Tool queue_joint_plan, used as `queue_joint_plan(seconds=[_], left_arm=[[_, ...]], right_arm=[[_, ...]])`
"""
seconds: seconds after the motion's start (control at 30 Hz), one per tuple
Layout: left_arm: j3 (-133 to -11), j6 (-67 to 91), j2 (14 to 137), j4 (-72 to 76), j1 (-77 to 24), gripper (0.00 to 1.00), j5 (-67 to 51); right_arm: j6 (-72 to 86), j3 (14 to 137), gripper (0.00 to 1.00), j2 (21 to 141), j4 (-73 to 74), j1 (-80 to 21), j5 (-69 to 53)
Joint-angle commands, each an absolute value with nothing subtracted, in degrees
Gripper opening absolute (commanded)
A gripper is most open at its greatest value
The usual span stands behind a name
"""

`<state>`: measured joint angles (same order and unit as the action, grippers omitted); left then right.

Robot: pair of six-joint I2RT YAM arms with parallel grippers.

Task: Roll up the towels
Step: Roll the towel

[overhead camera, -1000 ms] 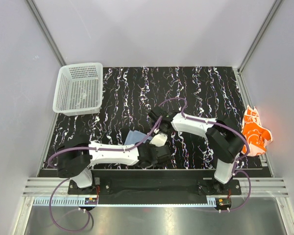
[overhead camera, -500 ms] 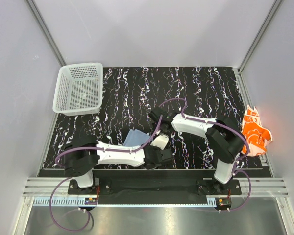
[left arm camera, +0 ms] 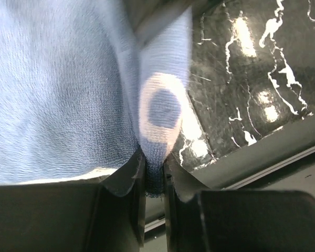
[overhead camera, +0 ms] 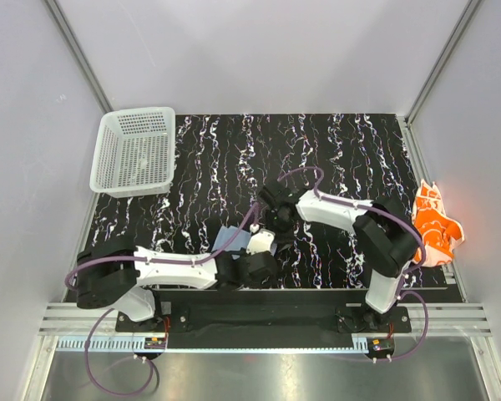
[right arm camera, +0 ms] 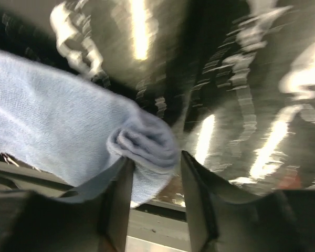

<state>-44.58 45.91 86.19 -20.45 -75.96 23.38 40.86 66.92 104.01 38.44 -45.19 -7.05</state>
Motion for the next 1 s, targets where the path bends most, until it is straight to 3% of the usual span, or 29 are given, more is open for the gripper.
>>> queue_joint_plan(seconds=[0.0,0.27,0.67,0.97], left_arm=[[-40.27,49.12,82.71,-12.15,-74.54,0.00,16.97],[-28.32,55.19,74.55,-0.18,-69.53,0.00,9.41],[-15.04,63.10,68.12,17.39,-57.58,0.00,-5.62],[-8.00,70.22,71.10,30.32,-51.07,0.00,-13.01]], right_arm=[[38.32,70.48,0.48,99.67,40.86,-40.09,-3.17],[37.97,71.72,0.52,92.48,40.70,-36.83,-2.46],[44.29,51.96,0.46,79.73,20.58,-37.18,-16.78],[50.44,41.58,0.43,82.08,3.00,-41.66,-20.83]])
